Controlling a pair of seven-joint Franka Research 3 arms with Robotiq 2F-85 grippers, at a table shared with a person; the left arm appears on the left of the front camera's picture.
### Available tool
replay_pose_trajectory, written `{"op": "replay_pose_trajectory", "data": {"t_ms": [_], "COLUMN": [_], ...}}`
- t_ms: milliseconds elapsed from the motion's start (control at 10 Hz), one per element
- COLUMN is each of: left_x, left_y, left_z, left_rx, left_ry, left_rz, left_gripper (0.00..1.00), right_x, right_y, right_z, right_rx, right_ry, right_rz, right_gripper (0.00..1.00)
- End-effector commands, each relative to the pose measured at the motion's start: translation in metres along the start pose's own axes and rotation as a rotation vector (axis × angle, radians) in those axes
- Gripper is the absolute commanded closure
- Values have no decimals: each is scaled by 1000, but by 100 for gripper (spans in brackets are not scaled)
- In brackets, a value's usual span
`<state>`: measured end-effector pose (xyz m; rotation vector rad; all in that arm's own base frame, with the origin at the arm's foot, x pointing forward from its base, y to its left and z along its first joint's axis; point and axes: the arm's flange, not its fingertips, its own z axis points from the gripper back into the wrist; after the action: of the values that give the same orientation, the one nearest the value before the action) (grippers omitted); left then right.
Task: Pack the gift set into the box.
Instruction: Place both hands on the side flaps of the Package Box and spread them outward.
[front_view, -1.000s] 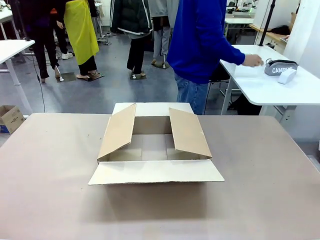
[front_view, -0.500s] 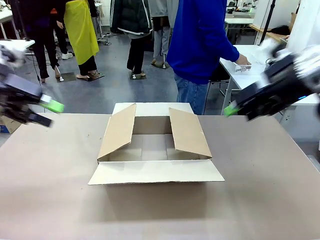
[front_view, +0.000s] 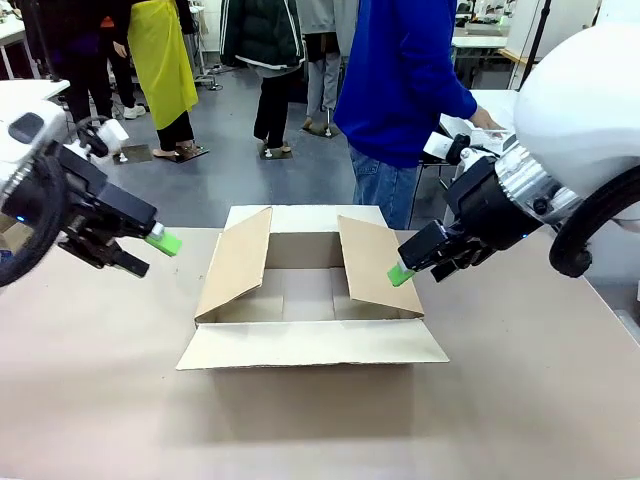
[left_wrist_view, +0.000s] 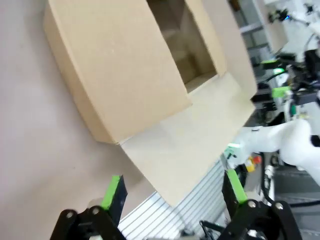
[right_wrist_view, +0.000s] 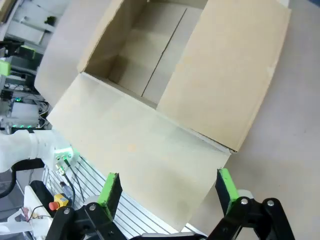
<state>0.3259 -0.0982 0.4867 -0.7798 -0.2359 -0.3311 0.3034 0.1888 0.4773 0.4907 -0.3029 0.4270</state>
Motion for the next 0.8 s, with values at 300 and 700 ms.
{"op": "replay_pose_trajectory", "data": {"t_ms": [300,700], "left_x": [25,59], "left_y": [-56,-116], "left_z": [-14,-56], "left_rx": [155,330], "left_ry": [92,254], "left_rz": [-116,-248], "left_gripper": [0,0], "right_x": [0,18], "right_y": [-4,-1], "right_z": [6,6], "right_rx": [-24,128], "right_ry": [-3,-74], "right_rz": [-27,-339], "right_gripper": [0,0]}}
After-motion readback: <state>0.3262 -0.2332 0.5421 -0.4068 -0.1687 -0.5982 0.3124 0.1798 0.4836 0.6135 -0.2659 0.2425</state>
